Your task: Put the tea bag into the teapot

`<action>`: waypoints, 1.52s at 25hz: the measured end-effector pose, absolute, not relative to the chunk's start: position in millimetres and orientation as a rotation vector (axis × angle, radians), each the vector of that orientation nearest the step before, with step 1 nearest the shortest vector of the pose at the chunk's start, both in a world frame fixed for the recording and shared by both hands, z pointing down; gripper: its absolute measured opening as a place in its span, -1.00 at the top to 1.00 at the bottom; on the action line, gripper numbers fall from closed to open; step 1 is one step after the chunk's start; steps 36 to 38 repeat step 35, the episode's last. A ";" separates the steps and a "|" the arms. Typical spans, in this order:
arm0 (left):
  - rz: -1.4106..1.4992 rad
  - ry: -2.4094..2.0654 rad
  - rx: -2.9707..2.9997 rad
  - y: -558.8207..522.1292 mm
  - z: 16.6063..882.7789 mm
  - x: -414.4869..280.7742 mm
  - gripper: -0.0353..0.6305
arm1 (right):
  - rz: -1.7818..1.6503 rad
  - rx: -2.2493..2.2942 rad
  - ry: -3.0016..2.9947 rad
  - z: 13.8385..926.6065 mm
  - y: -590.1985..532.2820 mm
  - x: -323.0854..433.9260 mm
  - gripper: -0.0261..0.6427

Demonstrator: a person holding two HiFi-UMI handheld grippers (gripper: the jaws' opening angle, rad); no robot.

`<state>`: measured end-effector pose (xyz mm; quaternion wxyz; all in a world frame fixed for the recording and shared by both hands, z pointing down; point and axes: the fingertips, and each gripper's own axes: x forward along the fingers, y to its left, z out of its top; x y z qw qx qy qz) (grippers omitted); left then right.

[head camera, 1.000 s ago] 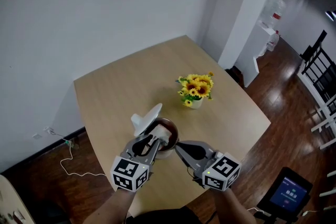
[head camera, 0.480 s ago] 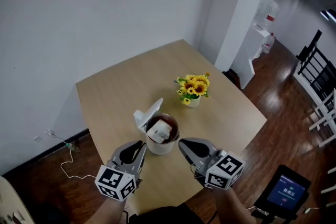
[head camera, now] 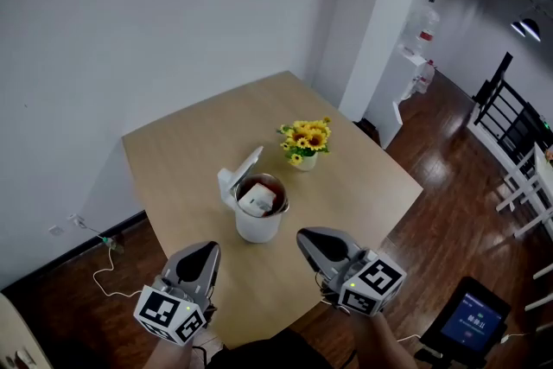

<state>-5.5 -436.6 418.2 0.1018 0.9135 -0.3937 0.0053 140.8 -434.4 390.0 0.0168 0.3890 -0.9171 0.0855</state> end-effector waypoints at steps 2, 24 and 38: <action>0.027 -1.136 2.737 -424.2 415.2 -3.5 0.88 | 0.254 1.227 -2.846 389.4 -424.9 142.5 0.92; 0.019 -1.066 2.772 -390.4 406.9 6.8 0.88 | 0.191 1.292 -2.825 377.5 -384.8 154.1 0.92; 0.034 -1.051 2.779 -387.6 405.9 9.3 0.88 | 0.191 1.276 -2.821 376.8 -383.7 151.2 0.92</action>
